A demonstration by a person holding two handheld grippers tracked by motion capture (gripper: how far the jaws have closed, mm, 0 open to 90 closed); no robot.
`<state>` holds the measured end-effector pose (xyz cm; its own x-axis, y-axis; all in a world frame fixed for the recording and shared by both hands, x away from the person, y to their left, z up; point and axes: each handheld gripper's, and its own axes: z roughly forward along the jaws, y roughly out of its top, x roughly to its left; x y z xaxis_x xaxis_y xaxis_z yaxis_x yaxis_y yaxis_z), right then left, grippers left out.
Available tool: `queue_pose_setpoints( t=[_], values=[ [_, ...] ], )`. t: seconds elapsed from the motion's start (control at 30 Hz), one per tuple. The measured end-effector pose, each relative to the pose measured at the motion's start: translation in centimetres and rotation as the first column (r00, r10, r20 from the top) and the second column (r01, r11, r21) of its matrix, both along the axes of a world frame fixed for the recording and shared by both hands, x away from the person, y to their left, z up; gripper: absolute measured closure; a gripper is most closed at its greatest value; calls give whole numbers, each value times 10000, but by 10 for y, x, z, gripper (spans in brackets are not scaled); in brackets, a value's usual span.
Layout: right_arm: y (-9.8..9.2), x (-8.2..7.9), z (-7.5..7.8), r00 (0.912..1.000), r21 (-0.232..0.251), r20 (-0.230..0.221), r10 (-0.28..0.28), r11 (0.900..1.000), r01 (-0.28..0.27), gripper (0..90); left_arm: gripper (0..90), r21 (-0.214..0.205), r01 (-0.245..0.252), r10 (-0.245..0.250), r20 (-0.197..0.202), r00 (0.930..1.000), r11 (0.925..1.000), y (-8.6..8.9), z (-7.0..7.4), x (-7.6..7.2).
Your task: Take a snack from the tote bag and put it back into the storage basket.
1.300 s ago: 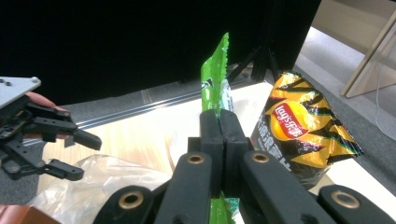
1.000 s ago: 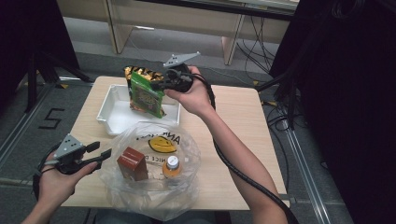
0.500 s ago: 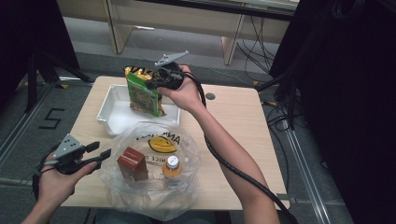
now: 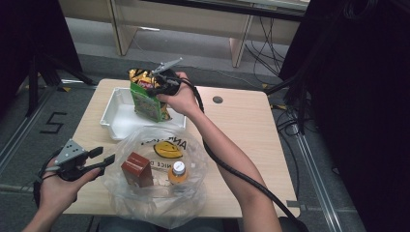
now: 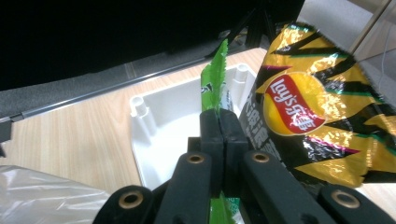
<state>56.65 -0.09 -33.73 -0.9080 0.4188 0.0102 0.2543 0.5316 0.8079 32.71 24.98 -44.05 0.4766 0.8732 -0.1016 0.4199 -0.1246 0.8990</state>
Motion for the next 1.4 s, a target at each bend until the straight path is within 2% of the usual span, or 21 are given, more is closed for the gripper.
queue_pose_setpoints(
  t=[0.23,0.27,0.3,0.43,0.47,1.0,1.17,1.27,1.33,1.4],
  values=[
    [8,9,-17,9997,-218,-212,-88,9997,83,900,447,-52,40,-40,20,10000,10000,0,-1,0],
    [9,8,-18,9988,-298,-439,-205,9994,192,900,447,-43,49,-48,19,10000,10000,0,-1,0],
    [10,10,-20,9997,-315,-244,-63,9995,55,900,447,-32,20,-20,16,10000,10000,0,-1,0],
    [14,14,-26,9997,-379,-236,4,9993,-13,900,447,-20,-5,5,5,10000,10000,0,-1,0],
    [14,14,-27,9994,-485,-351,-20,9988,3,900,447,-4,-13,13,1,10000,10000,0,-1,0],
    [23,21,-43,9991,-673,-422,45,9977,-73,900,447,-19,12,-12,-27,10000,10000,0,-1,0],
    [23,23,-44,9996,-704,-240,-117,9975,100,900,447,-90,-24,24,-61,10000,10000,-1,-1,0],
    [21,24,-45,9997,-864,-155,-163,9962,149,900,447,-17,18,-18,-34,10000,10000,-1,-2,0],
    [21,24,-46,9996,-904,74,-259,9956,265,900,447,-15,27,-27,-26,10000,10000,-1,-1,0],
    [20,24,-45,9997,-1134,110,-228,9933,239,897,447,-7,40,-40,-40,10000,10000,-1,-2,0]
  ],
)
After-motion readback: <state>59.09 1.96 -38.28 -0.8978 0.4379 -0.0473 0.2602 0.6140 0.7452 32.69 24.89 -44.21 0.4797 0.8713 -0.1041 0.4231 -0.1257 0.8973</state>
